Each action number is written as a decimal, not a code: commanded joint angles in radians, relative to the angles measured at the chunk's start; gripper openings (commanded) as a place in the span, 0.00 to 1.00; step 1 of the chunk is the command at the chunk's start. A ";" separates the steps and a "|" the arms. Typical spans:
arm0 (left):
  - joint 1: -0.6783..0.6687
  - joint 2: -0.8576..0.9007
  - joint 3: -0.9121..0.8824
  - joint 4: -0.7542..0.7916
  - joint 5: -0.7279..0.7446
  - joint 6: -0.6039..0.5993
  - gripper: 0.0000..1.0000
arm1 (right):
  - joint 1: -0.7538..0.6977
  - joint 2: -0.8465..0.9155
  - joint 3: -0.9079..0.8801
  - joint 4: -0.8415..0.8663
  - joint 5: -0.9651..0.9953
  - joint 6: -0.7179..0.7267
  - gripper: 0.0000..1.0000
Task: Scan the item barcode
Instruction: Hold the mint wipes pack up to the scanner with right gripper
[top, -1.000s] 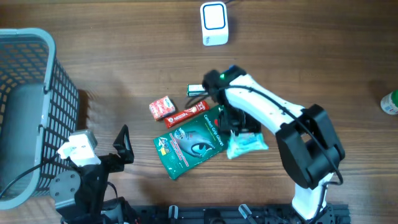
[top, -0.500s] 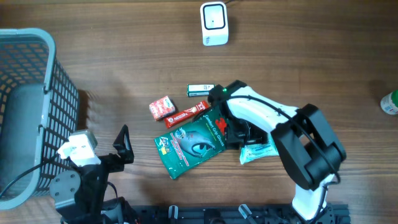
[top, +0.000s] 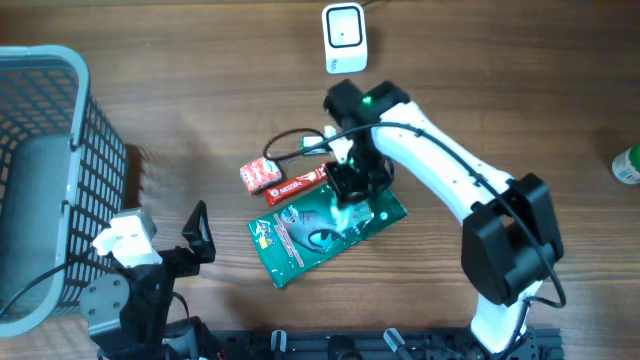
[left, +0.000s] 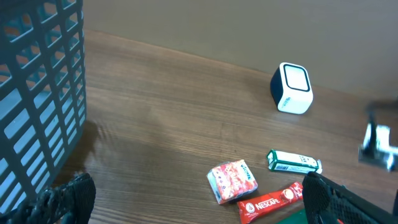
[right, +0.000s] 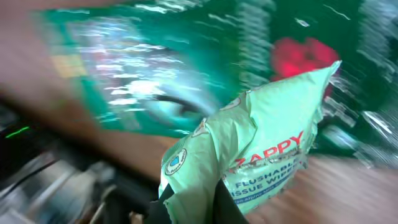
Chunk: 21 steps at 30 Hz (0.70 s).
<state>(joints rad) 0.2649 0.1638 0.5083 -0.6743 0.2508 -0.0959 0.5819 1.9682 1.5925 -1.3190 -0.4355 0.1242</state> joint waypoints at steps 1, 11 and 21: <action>0.006 -0.005 -0.002 0.003 -0.005 -0.010 1.00 | -0.076 -0.021 -0.002 0.087 -0.457 -0.311 0.04; 0.006 -0.005 -0.002 0.003 -0.005 -0.010 1.00 | -0.150 -0.020 -0.003 0.279 -1.033 -0.880 0.04; 0.006 -0.005 -0.002 0.003 -0.005 -0.010 1.00 | -0.151 -0.020 -0.004 0.300 -1.093 -0.847 0.04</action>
<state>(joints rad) 0.2649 0.1638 0.5083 -0.6746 0.2508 -0.0959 0.4301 1.9663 1.5898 -1.0237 -1.4631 -0.7288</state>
